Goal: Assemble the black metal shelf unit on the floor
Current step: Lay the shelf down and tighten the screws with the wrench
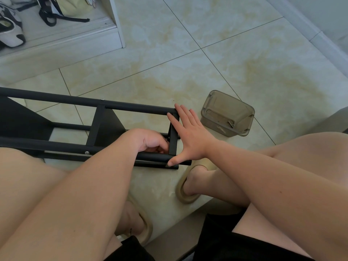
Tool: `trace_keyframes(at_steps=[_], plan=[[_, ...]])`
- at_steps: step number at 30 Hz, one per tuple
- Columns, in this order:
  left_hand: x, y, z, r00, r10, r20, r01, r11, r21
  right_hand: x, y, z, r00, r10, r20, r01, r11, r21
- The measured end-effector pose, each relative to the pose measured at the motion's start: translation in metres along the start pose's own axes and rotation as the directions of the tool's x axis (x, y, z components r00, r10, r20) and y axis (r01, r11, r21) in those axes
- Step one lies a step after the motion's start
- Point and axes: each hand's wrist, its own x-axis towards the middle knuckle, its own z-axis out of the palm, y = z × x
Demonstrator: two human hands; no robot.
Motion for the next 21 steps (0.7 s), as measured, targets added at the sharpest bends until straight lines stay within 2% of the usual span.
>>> trace_keyframes(at_steps=[6,13,21], plan=[[0.0008,-0.0019,-0.0025,0.998,-0.031,0.047,0.036,0.993,-0.116,0.0003,0.0,0.0,1.0,-0.001,0.003,0.001,1.0,0.005],[0.0009,0.0002,-0.0016,0.999,-0.043,-0.027,0.044,0.997,0.056,0.0002,-0.0003,-0.0005,1.0,0.001,0.007,-0.001,1.0,0.002],[0.0032,-0.0022,-0.0042,1.0,-0.024,-0.016,0.025,0.999,0.037,0.0,-0.0006,-0.0007,1.0,-0.001,0.005,0.001,1.0,0.009]])
